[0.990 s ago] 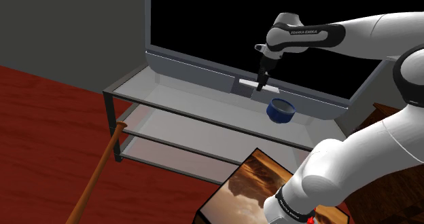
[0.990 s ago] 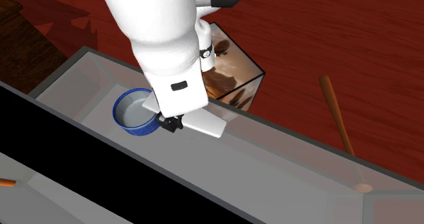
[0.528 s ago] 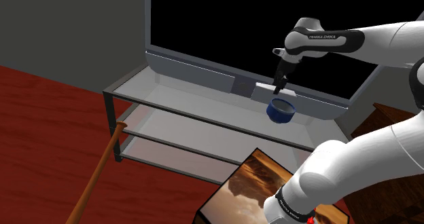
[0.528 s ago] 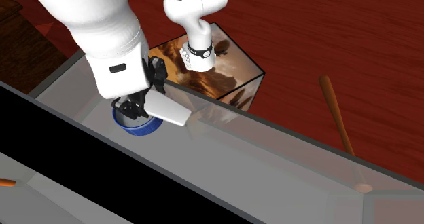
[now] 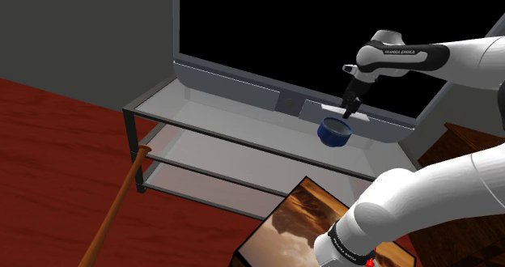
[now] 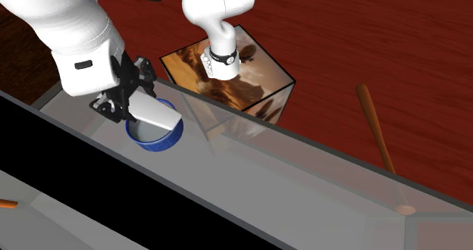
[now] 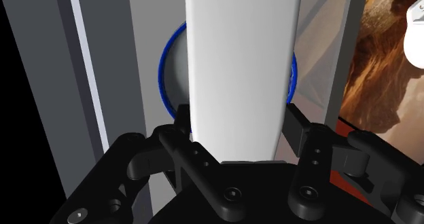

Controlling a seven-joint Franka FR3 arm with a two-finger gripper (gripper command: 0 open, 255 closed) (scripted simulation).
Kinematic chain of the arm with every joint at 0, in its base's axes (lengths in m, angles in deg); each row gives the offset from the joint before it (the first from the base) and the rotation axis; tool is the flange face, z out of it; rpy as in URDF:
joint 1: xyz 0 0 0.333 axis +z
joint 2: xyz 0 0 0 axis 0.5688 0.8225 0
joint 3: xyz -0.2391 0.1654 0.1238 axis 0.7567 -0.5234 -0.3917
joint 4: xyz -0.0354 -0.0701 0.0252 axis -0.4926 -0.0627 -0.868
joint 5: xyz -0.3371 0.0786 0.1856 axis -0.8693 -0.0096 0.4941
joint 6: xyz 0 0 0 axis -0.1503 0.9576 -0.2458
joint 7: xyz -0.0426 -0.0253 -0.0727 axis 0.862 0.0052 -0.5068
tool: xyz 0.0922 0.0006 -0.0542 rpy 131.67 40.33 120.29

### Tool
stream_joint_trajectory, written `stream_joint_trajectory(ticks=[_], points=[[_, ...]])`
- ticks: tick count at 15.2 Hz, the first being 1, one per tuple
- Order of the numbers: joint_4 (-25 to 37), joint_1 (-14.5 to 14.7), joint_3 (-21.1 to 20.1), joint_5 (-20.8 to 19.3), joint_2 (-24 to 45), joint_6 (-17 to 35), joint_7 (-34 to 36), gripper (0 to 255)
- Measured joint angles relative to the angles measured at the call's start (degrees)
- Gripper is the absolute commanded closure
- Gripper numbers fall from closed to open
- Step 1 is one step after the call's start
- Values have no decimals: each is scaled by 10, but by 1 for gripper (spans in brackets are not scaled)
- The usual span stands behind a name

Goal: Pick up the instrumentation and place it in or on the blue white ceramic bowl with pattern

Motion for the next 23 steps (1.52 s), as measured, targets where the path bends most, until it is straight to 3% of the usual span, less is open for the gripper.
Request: stream_joint_trajectory(ticks=[11,17,18,23], points=[[-59,3,30,-3,30,88,-7,255],[-64,2,32,-3,31,96,-8,255],[-64,2,32,-3,31,96,-8,0],[-65,2,32,-4,31,96,-8,0]])
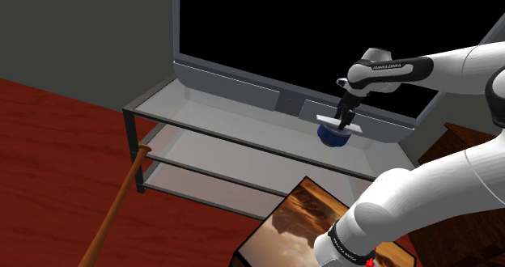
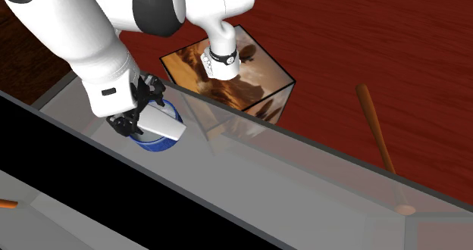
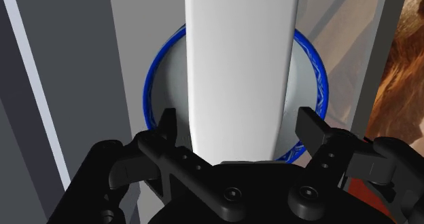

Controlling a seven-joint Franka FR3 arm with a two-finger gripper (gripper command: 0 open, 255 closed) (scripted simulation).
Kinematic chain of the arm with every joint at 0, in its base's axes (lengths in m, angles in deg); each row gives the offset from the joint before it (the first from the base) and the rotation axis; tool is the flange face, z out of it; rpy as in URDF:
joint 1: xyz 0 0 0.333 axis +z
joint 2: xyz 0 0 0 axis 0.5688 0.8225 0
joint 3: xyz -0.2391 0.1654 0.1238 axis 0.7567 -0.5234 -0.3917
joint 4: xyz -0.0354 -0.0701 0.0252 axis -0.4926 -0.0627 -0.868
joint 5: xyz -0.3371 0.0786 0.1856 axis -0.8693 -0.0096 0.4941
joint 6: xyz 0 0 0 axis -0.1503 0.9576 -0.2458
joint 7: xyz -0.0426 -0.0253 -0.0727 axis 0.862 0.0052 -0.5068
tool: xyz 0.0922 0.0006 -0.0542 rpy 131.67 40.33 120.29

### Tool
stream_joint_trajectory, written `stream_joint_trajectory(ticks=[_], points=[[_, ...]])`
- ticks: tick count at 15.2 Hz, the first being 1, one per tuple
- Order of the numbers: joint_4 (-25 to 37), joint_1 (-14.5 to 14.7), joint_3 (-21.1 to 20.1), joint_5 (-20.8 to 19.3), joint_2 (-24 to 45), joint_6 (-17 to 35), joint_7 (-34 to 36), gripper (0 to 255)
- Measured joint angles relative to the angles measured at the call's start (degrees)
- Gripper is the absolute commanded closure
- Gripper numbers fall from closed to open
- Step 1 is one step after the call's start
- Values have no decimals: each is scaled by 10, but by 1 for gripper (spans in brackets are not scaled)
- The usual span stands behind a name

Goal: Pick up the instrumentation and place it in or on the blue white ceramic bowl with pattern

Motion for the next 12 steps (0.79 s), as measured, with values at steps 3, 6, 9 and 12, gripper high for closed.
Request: stream_joint_trajectory(ticks=[3,6,9,12], points=[[18,-1,-8,0,-9,-26,1,0],[46,-2,-22,2,-24,-68,4,0],[52,-3,-25,2,-26,-77,5,0],[53,-3,-25,2,-26,-78,4,0]])
